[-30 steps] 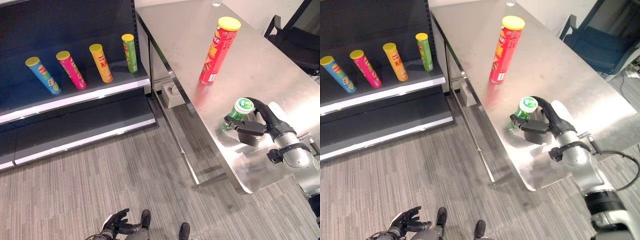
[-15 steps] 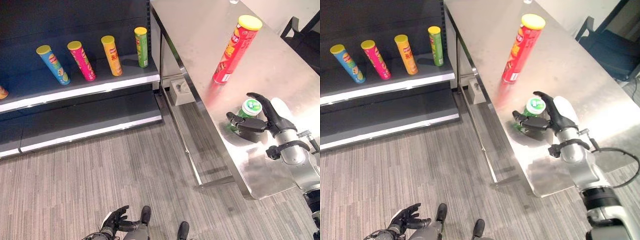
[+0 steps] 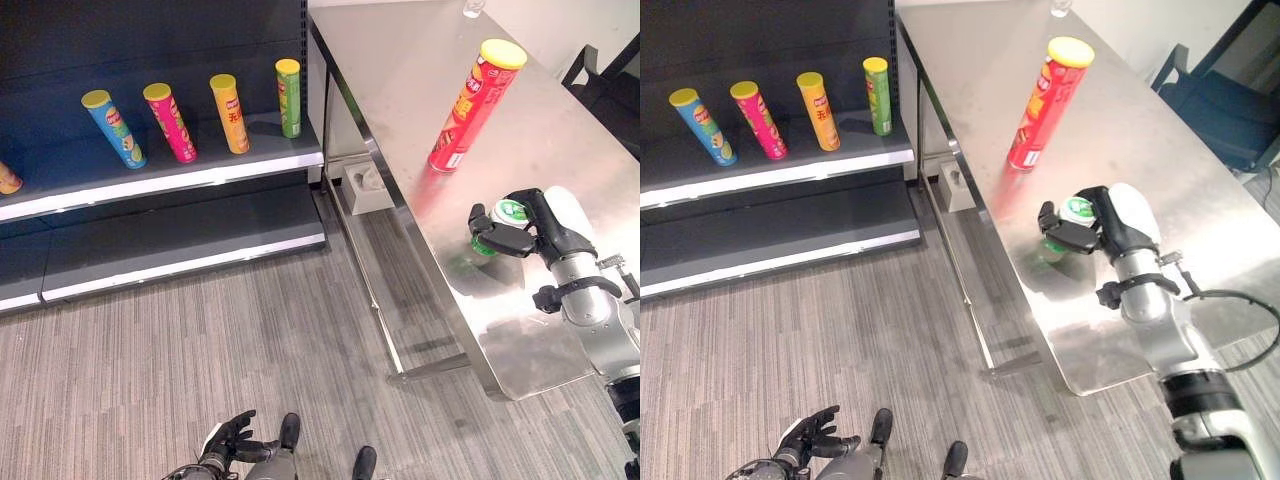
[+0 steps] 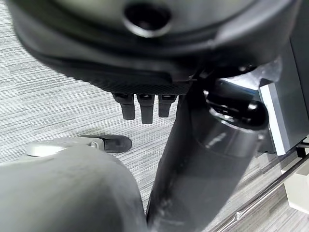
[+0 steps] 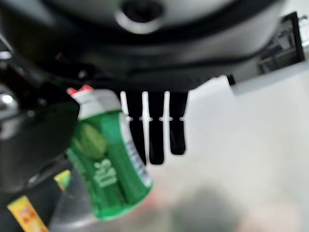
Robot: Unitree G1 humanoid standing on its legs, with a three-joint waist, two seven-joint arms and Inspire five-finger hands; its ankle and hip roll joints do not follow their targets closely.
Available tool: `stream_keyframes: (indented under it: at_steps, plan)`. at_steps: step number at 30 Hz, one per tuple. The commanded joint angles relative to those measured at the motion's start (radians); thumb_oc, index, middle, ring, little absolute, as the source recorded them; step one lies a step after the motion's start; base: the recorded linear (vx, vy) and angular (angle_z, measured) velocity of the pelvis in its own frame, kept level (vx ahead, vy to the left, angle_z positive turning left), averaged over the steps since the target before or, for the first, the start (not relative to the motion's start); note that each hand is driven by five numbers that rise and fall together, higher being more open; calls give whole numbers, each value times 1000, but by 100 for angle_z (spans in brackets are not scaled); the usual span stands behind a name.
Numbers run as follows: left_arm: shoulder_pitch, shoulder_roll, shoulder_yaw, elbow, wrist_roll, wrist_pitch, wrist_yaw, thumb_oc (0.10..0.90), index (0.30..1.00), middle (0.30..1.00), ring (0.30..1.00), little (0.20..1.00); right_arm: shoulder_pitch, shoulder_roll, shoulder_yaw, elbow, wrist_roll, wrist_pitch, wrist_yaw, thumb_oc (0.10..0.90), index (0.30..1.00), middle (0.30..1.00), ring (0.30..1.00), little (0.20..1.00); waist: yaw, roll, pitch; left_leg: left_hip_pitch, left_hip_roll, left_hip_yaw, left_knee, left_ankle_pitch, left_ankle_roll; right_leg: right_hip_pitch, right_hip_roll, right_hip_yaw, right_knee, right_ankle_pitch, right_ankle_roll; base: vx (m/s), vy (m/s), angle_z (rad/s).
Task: Put the goods on the table back onto the shelves and tidy them up.
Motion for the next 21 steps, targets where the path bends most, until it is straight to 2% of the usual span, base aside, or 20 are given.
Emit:
stream_keyframes:
  at_steps: [1,9,11,13,15,16,17,18,20,21]
  plan:
    - [-21,41,-10,22,22,-19,4,800,900,900,900,900,-111,-43,-75,-90,17,-67,-77,400,300,300,300,300,9,-26,-78,86,34,59,4,-143,-49,24,-66,54,5,-50,93,-9,-35,-1]
    - [-18,40,16,21,10,-17,8,800,900,900,900,900,-129,-69,-124,-268,46,-104,-57,400,300,300,300,300,14,-32,-119,117,47,47,4,-144,-60,69,-51,36,5,-69,77,-21,-55,2]
    - [-12,37,23,13,-4,-17,9,800,900,900,900,900,-183,-83,-97,-302,64,-113,-42,400,300,300,300,300,21,-35,-131,125,56,48,4,-141,-67,77,-41,33,5,-76,70,-59,-92,1]
    - [8,39,37,-7,-45,-21,11,800,900,900,900,900,-285,-97,-30,-297,80,-118,-41,400,300,300,300,300,42,-44,-129,149,86,54,10,-128,-76,91,-15,46,5,-92,52,-59,-154,2]
    - [12,49,41,-53,-81,-23,14,800,900,900,900,900,-329,-116,-17,-289,96,-121,-48,400,300,300,300,300,64,-55,-86,91,94,43,126,-135,-95,102,-10,38,6,-104,34,-125,-120,1]
    - [11,49,42,-54,-81,-22,14,800,900,900,900,900,-333,-117,-14,-287,97,-121,-49,400,300,300,300,300,61,-54,-85,84,94,40,139,-141,-95,102,-9,35,7,-105,34,-167,-103,8]
    - [11,58,37,-100,-106,-21,6,800,900,900,900,900,-357,-140,-13,-289,116,-119,-51,400,300,300,300,300,76,-63,-40,6,95,52,253,-134,-122,122,-9,3,6,-114,20,-132,-73,23]
    - [13,57,33,-102,-106,-21,3,800,900,900,900,900,-363,-149,-13,-290,117,-119,-52,400,300,300,300,300,76,-63,-32,-27,112,74,277,-113,-128,133,-7,-18,5,-119,21,-110,-47,57]
    - [30,46,32,-115,-102,-17,-5,800,900,900,900,900,-341,-167,-27,-299,111,-111,-46,400,300,300,300,300,72,-60,-39,-35,164,121,202,-84,-117,135,-6,-43,5,-124,33,73,98,105]
    - [38,45,29,-124,-95,-16,-9,800,900,900,900,900,-341,-173,-26,-301,108,-109,-45,400,300,300,300,300,75,-60,-44,-41,185,122,162,-61,-116,134,-7,-43,5,-125,41,123,150,70]
